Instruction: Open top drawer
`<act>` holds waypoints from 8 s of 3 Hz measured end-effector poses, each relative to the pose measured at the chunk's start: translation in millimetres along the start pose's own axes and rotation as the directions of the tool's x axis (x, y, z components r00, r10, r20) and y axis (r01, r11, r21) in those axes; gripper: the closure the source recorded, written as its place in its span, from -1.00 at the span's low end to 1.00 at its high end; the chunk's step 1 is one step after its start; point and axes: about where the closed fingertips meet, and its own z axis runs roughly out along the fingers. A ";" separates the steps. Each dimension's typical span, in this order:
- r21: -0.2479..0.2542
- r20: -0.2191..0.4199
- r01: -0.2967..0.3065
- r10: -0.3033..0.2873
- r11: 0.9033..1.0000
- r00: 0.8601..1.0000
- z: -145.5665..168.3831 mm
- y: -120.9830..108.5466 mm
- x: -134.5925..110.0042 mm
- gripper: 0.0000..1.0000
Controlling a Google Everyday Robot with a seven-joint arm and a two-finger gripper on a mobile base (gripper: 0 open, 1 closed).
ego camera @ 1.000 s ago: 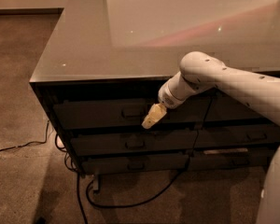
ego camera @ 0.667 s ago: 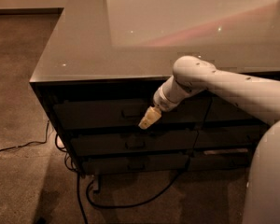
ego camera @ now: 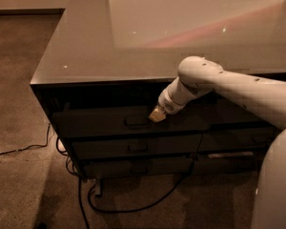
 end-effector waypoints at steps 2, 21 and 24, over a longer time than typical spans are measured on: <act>0.000 0.000 0.000 0.000 1.000 1.000 -5.0 -2.0 0.8 1.00; -0.267 -0.057 0.087 -0.106 0.960 0.993 -69.6 161.2 103.3 1.00; -0.429 -0.028 0.133 -0.160 0.894 0.987 -40.7 186.3 126.3 1.00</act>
Offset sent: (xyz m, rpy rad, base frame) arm -0.1181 -0.0282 0.0234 0.0322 0.0293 0.0395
